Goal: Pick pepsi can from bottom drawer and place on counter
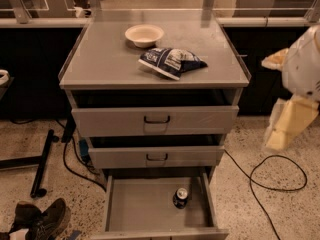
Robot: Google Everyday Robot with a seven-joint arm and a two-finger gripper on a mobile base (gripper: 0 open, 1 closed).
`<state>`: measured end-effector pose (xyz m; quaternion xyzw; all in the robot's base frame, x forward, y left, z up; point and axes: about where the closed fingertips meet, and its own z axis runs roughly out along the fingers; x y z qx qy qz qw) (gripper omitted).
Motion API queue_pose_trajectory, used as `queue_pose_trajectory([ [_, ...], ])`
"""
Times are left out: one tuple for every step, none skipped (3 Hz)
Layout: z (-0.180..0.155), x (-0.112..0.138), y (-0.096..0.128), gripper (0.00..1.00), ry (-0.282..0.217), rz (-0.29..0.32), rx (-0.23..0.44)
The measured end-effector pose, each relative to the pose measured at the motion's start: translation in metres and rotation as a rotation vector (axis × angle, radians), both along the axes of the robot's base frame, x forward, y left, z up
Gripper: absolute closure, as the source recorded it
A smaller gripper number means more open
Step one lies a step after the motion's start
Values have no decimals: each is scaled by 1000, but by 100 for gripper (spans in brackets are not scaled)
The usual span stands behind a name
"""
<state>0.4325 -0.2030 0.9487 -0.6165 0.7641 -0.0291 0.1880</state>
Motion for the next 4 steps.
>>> queue_pose_trajectory([
  [-65, -4, 8, 0, -4, 9, 45],
  [-149, 0, 20, 0, 37, 9, 106],
  [-240, 19, 38, 0, 70, 3, 168],
  [-326, 33, 56, 0, 91, -18, 227],
])
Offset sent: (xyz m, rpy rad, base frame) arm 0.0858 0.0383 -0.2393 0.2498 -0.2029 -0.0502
